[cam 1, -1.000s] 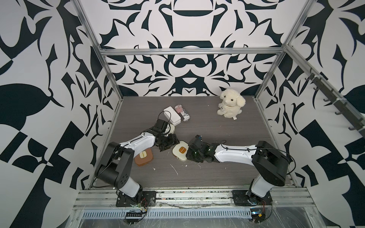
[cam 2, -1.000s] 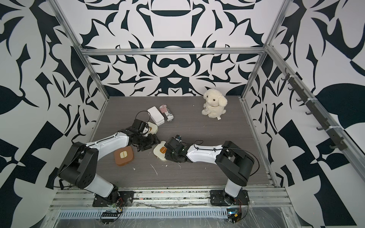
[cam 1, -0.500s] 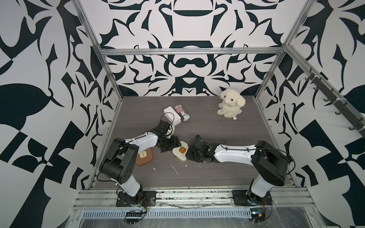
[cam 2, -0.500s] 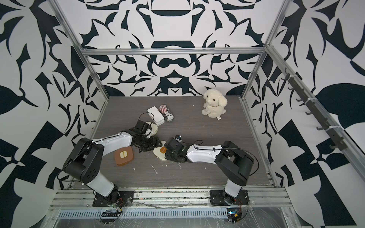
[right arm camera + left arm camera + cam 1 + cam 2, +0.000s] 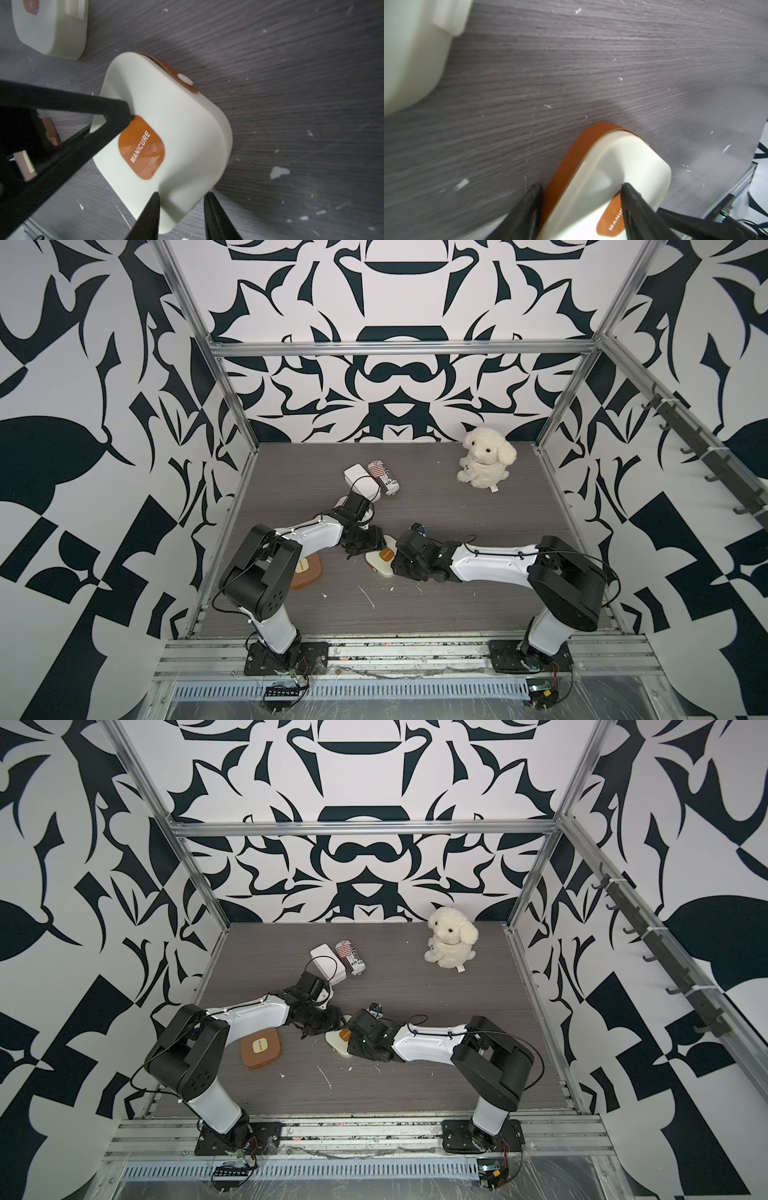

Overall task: Organize nail clipper sets
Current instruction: Close the storage box at the center of the board.

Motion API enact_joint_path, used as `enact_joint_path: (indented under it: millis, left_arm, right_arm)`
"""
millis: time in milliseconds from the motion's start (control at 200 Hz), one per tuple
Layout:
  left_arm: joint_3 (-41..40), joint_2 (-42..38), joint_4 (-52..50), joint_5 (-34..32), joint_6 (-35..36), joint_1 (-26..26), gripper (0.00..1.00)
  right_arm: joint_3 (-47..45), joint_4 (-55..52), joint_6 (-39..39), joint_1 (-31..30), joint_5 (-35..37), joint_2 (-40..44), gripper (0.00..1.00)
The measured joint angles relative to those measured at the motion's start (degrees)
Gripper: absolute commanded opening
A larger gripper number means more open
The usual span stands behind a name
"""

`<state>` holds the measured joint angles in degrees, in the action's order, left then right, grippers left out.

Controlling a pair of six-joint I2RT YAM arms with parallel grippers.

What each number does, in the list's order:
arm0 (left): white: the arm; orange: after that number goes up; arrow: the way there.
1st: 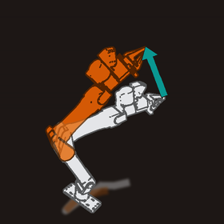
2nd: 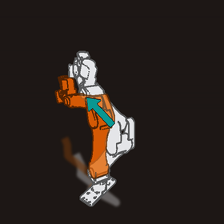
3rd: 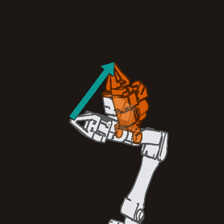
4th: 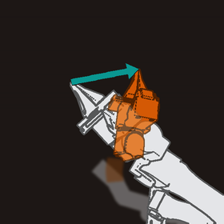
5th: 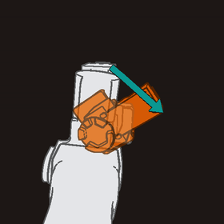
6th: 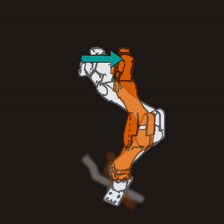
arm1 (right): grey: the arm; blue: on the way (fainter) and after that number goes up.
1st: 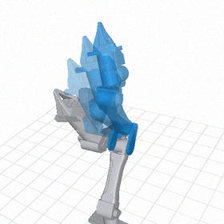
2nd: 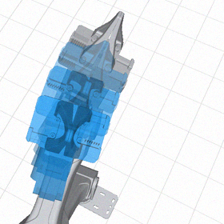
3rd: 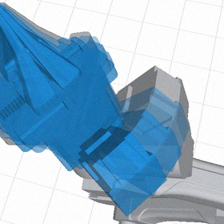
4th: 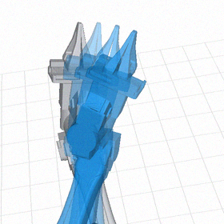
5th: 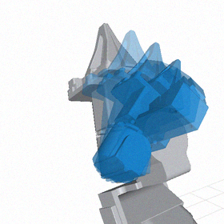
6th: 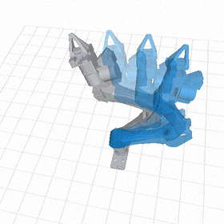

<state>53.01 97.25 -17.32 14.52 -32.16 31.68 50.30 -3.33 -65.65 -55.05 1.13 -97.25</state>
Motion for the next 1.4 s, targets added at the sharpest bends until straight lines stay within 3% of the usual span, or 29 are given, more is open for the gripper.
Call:
enact_joint_path:
  millis: [300,600,1100,1400]
  left_arm:
    - [-2.05,-0.35,6.14,-4.55,-2.62,1.90,0.60]
    - [-2.64,-0.39,8.76,-5.77,-4.28,2.01,0.62]
    - [2.89,2.69,3.02,0.46,-7.58,6.21,0.70]
    - [7.74,1.64,-6.10,-1.09,-7.45,5.18,0.77]
  right_arm:
    - [-8.74,15.98,-3.67,2.80,-2.60,0.44,0.33]
    - [-9.35,18.14,-3.58,3.58,-1.14,1.38,0.32]
    - [-6.32,-5.88,7.06,3.67,6.62,9.60,0.40]
    - [-6.32,-14.14,12.50,6.21,10.12,18.97,0.43]
